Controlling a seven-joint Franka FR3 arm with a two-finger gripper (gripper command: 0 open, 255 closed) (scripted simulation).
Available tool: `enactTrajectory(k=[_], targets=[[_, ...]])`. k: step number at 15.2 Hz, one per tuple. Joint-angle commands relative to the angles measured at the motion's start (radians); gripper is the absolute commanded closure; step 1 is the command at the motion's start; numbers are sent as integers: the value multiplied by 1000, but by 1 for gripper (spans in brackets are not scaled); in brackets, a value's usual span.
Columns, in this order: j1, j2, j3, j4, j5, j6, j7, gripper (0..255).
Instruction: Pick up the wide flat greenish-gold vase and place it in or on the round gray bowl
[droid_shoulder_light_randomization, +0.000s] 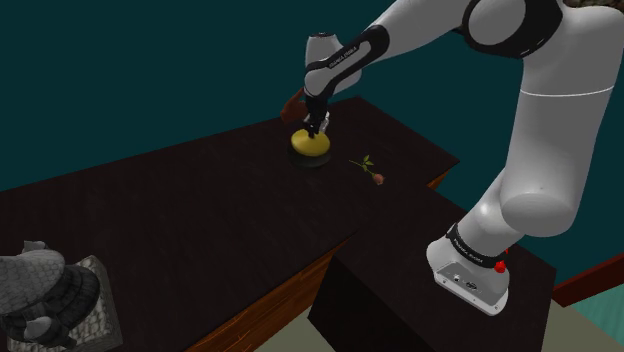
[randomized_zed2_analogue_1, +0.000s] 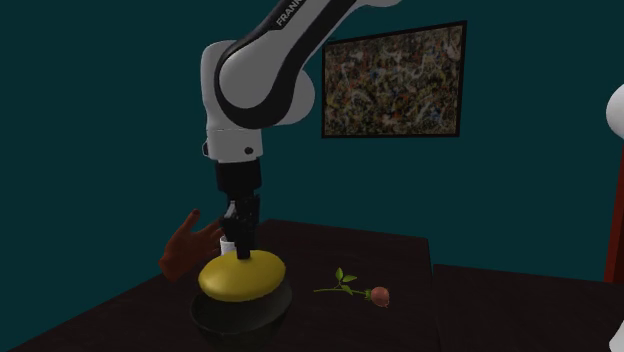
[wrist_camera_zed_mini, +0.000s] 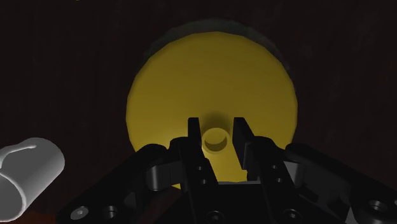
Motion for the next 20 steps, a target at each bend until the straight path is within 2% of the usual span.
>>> enactTrajectory(k=[1,10,11,16,20], targets=[[-1,20,1,-3,2,24,0,255],[-2,37,2,-4,3,41,1,255],[-2,37,2,-4,3,41,1,0],[-2,37,2,-4,3,41,1,0],[8,-46,-1,13,-5,-59,6,0]])
